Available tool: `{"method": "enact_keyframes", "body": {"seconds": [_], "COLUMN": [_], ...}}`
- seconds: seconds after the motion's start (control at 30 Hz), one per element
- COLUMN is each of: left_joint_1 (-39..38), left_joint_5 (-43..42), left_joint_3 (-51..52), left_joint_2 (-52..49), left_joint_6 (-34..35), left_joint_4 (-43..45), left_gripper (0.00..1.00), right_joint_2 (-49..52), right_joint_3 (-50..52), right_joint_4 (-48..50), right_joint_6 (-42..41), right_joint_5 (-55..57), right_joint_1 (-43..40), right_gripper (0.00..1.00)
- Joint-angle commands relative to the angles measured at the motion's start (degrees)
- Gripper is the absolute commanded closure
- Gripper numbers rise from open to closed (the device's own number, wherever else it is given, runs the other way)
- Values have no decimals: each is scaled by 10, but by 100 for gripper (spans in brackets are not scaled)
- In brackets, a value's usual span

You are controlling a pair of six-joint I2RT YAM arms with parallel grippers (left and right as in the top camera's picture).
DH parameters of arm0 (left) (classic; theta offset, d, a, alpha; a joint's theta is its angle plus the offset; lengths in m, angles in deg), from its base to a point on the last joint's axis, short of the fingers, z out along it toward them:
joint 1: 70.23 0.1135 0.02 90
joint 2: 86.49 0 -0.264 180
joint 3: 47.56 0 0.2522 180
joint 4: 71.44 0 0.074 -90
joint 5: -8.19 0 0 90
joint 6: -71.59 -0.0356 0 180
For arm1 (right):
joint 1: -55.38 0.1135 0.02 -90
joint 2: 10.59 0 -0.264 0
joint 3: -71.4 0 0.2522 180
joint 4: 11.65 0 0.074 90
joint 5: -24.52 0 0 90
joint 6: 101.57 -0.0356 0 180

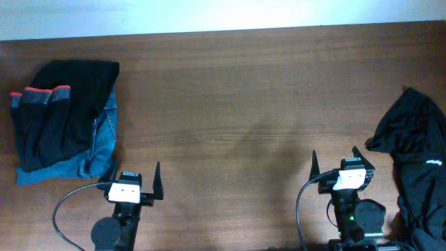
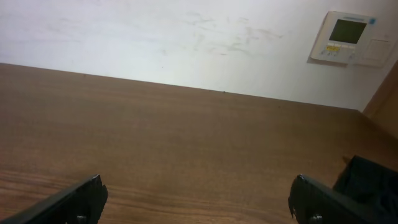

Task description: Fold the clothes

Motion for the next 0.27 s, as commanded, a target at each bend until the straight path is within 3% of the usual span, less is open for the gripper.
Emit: {"method": "enact_keyframes", "body": {"seconds": [0.0,0.23], "left_joint_1": [-2,-2], "left_joint_5": [6,6], "left_joint_3": [3,3], "left_joint_2": [5,5], "left_joint_6": [2,2], "left_joint_4": [-2,-2], "left_gripper": [1,1], "right_joint_2": [-4,-4], "right_joint_3": [3,3], "right_joint_4": [-4,-4], "right_joint_6": [4,4], "right_joint_5": [5,5], "right_joint_1": [3,3], "right_gripper": [1,1]}}
